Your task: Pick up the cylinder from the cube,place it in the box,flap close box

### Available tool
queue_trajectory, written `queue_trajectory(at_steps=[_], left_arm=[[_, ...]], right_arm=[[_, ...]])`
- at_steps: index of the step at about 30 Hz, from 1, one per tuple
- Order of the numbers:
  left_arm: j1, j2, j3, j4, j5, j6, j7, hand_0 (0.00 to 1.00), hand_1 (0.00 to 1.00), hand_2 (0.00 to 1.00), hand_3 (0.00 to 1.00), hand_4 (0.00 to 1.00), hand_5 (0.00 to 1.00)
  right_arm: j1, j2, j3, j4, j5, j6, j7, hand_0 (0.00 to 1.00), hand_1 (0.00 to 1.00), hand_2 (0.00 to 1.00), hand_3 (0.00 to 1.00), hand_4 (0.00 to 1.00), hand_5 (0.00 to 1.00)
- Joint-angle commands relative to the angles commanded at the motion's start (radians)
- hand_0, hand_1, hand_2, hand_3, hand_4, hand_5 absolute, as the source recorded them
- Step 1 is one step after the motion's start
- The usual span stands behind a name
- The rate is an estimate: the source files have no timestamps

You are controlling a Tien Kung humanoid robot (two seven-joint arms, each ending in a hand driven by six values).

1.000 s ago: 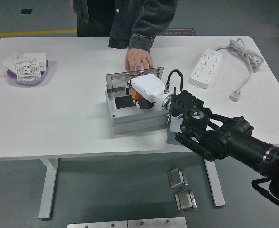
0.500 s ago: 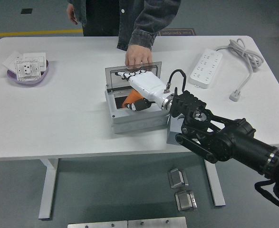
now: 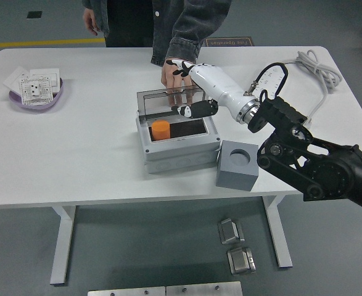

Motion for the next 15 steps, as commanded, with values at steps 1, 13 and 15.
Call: queue_trajectory(at_steps=[1, 13, 15], left_arm=[[-0.001, 0.001, 0.003, 0.000, -0.002, 0.000, 0.000, 0.690, 0.703, 0.642, 0.783, 0.525, 0.085], [-0.024, 0.015, 0.033, 0.000, -0.019, -0.003, -0.002, 0.689, 0.702, 0.638, 0.772, 0.507, 0.074], [-0.026, 0.016, 0.043, 0.000, -0.029, -0.003, -0.005, 0.689, 0.702, 0.638, 0.772, 0.507, 0.074]], right_arm=[[0.011, 0.005, 0.002, -0.014, 0.006, 0.003, 0.004, 0.799, 0.711, 0.749, 0.881, 0.778, 0.235], [0.085, 0.118, -0.098, -0.265, 0.117, -0.008, 0.085, 0.783, 0.689, 0.740, 0.865, 0.771, 0.237], [0.084, 0.122, -0.117, -0.286, 0.130, -0.010, 0.090, 0.783, 0.689, 0.740, 0.865, 0.771, 0.237]])
